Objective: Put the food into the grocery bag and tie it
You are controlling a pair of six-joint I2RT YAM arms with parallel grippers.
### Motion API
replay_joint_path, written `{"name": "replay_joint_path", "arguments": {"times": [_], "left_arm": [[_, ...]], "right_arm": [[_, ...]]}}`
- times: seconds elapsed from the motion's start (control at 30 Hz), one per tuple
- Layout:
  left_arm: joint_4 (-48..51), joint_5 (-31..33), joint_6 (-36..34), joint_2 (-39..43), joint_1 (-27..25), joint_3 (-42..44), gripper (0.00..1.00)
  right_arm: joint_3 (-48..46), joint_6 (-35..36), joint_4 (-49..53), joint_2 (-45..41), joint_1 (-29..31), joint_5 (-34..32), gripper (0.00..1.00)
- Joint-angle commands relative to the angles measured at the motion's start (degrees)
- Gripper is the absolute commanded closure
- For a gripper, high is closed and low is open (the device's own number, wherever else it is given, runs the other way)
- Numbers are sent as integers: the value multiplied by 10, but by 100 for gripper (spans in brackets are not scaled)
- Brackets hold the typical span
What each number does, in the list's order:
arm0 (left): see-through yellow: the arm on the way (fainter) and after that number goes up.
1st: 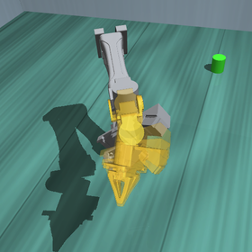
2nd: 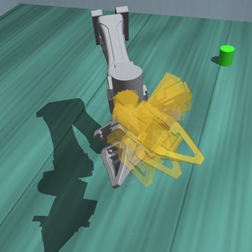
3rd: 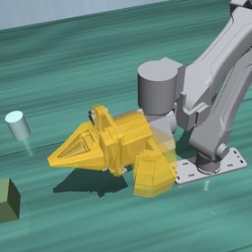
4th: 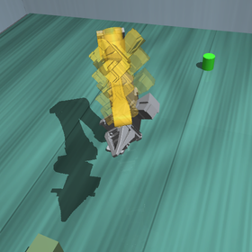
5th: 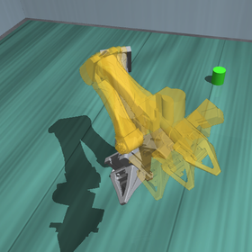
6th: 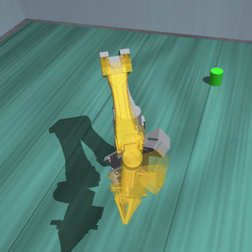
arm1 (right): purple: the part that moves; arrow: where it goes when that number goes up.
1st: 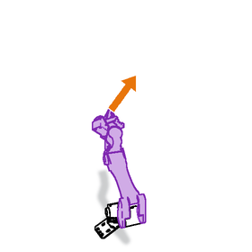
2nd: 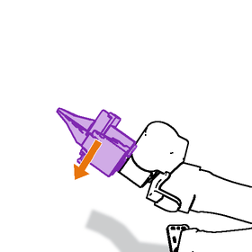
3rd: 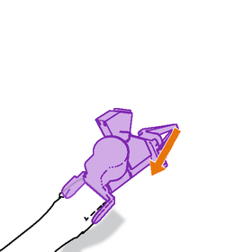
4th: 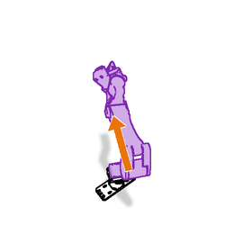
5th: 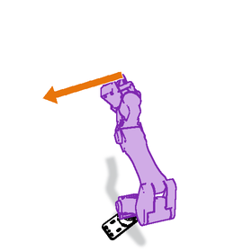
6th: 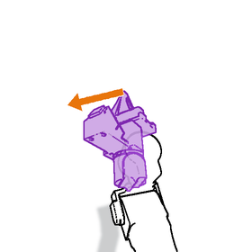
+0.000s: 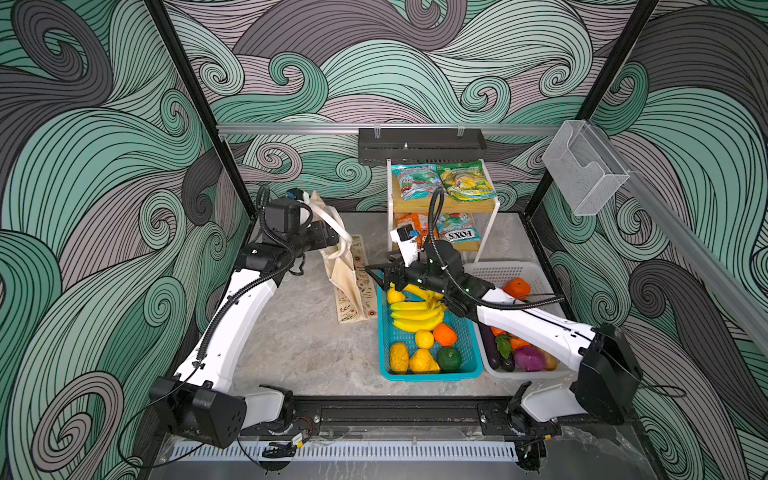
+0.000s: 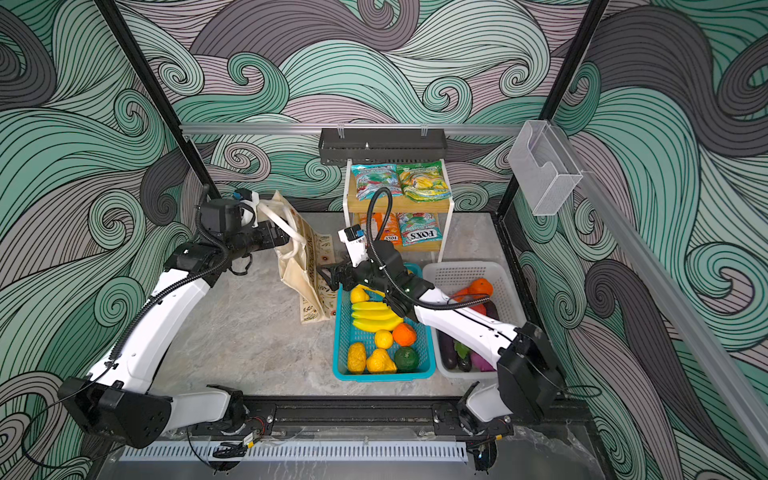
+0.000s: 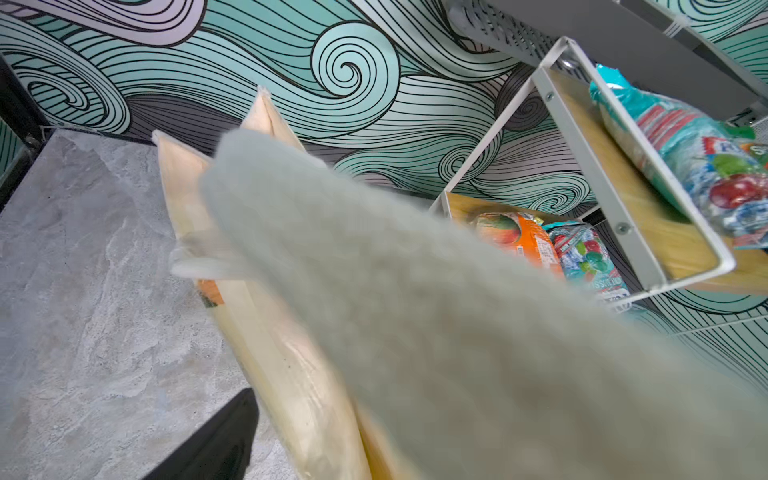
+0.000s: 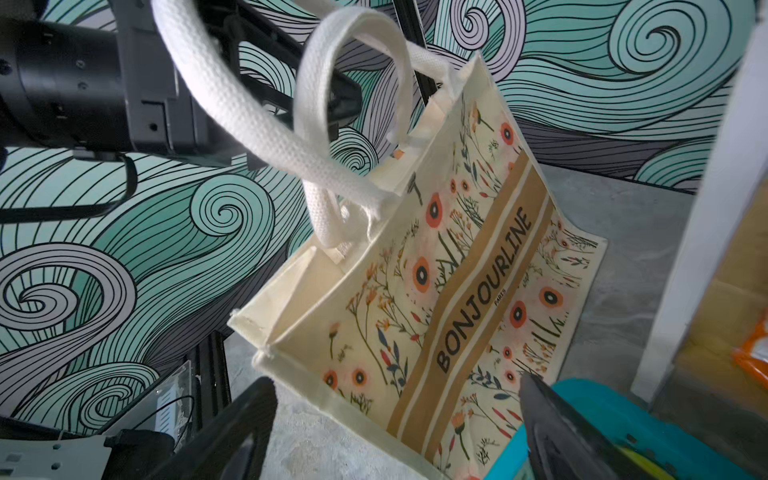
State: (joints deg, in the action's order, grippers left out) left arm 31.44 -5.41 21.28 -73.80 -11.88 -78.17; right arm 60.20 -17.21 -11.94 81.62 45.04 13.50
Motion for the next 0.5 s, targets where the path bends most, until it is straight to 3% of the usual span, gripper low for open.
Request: {"name": "replay_joint_path", "arguments": {"times": [0.0, 0.07, 0.2, 0.27, 0.33, 0.43, 0.47], "left_arm": [[-35, -80, 35, -12, -1, 38, 7], [-64, -109, 52, -7, -14, 48, 16], [-67, -117, 35, 5, -62, 48, 22], [-48, -69, 23, 13, -89, 47, 18], [-27, -34, 11, 11, -104, 50, 2], [-10, -13, -7, -11, -112, 55, 2], [6, 8, -14, -21, -117, 49, 8]], "right_arm": [[-6, 17, 0, -36, 1, -28, 8], [-13, 16, 2, -45, 1, -30, 8], [-28, 18, -4, -57, 0, -37, 8], [-31, 21, 0, -63, -1, -41, 8], [-37, 21, 1, -71, -2, -44, 8], [-47, 21, -1, -86, -3, -49, 7], [-51, 22, 0, -92, -3, -52, 8]]}}
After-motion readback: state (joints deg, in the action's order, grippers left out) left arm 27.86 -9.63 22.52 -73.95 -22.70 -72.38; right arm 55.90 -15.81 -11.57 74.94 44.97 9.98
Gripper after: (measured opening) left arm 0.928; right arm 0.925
